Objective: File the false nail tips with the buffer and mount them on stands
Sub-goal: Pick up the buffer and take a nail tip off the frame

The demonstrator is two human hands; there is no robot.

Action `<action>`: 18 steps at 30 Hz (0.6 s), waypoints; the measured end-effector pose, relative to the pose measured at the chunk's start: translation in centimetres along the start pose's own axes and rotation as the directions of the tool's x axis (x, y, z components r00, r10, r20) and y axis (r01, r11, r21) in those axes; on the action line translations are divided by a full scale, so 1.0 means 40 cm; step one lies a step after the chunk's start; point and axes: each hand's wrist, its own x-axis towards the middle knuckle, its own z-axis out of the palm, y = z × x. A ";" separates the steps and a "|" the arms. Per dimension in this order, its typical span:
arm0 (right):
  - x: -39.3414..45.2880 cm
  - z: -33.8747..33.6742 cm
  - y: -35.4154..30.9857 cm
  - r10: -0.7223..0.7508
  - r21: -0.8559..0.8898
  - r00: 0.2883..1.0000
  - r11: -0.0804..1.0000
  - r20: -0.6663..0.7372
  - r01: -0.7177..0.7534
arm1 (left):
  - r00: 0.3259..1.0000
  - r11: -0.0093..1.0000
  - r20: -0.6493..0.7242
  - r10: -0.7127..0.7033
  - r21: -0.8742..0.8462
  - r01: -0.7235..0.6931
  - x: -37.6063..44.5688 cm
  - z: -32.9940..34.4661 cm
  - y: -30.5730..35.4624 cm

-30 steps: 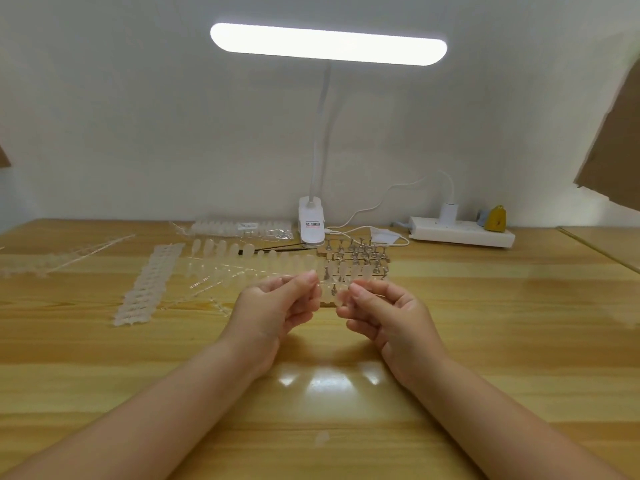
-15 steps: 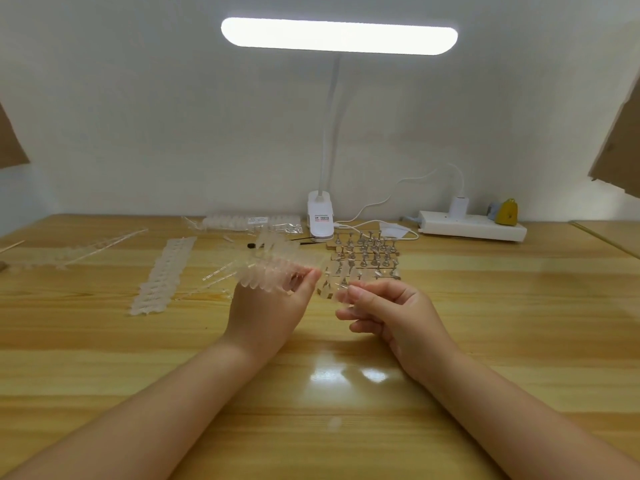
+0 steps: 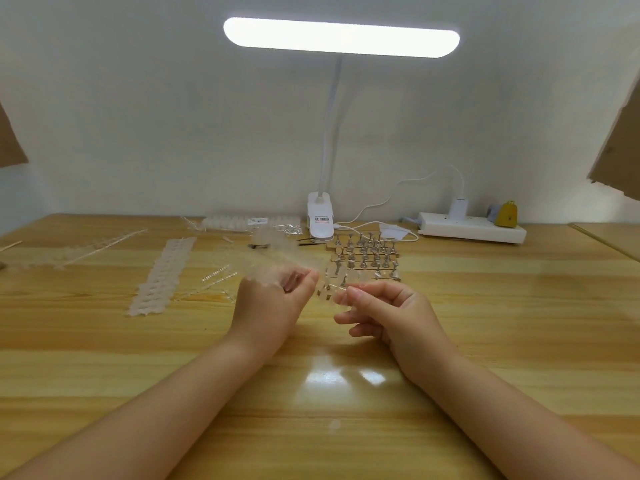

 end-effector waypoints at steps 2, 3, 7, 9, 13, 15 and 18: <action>0.004 -0.003 0.001 0.007 0.037 1.000 0.999 -0.029 -0.006 | 0.954 0.906 0.088 -0.285 -0.300 0.298 0.001 0.005 0.009; 0.006 -0.005 0.001 0.013 0.053 0.999 0.999 -0.037 -0.011 | 0.926 0.854 0.123 -0.356 -0.359 0.376 0.001 0.010 0.008; 0.012 -0.011 0.000 0.045 0.111 0.998 0.993 -0.045 -0.040 | 0.830 0.618 0.292 -0.476 -0.561 0.551 0.006 0.009 0.014; 0.013 -0.012 -0.001 0.059 0.136 0.998 0.989 -0.036 -0.054 | 0.761 0.416 0.450 -0.468 -0.647 0.639 0.012 0.002 0.018; 0.015 -0.012 -0.003 0.076 0.178 0.996 0.982 -0.053 -0.066 | 0.760 0.286 0.475 -0.444 -0.729 0.622 0.014 0.002 0.026; 0.016 -0.012 -0.001 0.077 0.197 0.993 0.979 -0.086 -0.059 | 0.842 0.412 0.344 -0.415 -0.754 0.511 0.010 -0.001 0.033; 0.016 -0.009 0.004 0.064 0.197 0.992 0.979 -0.108 -0.042 | 0.898 0.586 0.329 -0.294 -0.680 0.441 -0.008 0.006 0.051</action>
